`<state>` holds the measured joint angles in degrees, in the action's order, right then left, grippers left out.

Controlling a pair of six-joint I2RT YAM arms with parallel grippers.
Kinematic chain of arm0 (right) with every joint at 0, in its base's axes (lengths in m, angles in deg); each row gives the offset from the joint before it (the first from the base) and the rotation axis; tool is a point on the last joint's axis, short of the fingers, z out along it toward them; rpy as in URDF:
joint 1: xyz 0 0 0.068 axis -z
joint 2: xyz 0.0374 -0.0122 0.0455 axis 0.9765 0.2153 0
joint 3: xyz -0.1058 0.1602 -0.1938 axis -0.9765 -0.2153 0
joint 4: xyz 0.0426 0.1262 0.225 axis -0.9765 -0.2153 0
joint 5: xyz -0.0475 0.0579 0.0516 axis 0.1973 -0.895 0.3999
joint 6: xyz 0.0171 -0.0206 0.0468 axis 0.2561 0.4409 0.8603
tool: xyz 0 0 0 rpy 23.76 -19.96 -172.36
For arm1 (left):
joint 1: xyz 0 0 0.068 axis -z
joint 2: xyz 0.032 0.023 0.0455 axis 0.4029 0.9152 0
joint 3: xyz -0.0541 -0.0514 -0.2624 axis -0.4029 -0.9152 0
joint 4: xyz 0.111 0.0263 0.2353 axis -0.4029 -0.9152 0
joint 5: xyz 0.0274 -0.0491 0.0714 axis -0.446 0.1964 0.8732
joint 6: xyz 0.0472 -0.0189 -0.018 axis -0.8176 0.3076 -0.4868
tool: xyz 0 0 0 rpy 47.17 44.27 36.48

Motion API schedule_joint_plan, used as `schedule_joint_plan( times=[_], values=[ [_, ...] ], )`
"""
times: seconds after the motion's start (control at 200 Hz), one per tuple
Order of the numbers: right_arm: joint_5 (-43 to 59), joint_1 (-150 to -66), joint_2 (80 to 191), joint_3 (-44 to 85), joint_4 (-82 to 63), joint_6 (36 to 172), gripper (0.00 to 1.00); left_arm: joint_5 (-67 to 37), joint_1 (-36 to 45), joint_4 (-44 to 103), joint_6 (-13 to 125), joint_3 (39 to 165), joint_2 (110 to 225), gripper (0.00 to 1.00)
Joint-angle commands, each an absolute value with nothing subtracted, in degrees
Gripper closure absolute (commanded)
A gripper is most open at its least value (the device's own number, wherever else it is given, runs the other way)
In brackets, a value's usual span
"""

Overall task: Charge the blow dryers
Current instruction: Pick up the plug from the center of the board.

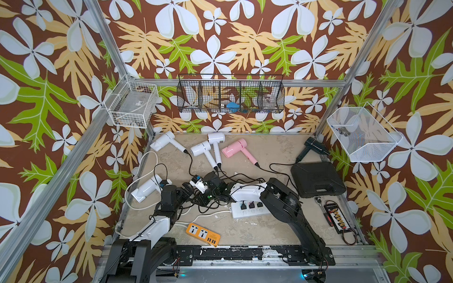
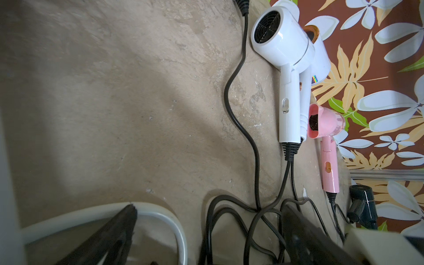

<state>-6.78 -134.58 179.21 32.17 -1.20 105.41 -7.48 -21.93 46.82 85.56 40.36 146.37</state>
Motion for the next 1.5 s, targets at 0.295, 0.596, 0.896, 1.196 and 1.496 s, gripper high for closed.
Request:
schedule_joint_plan(
  times=[0.295, 0.596, 0.896, 1.196, 1.496],
  values=[
    [-5.42, -134.69, 182.65, 35.03, -4.01, 102.32, 0.70, -7.66, -22.00, 46.72, 84.72, 41.00, 148.17, 0.00],
    [-4.61, -134.68, 181.94, 34.78, -4.31, 101.59, 0.91, -7.93, -22.00, 46.94, 84.72, 40.88, 147.48, 0.00],
    [-2.22, -134.59, 175.36, 31.55, -4.01, 100.71, 1.00, -6.13, -22.00, 44.09, 83.97, 40.86, 141.84, 0.00],
    [2.62, -132.50, 163.11, 23.69, -3.04, 104.92, 1.00, -7.36, -22.00, 38.21, 85.12, 41.99, 134.00, 0.00],
    [1.46, -127.72, 152.13, 12.09, -0.97, 109.24, 1.00, -12.85, -22.00, 14.85, 95.41, 45.18, 130.19, 0.00]
  ],
)
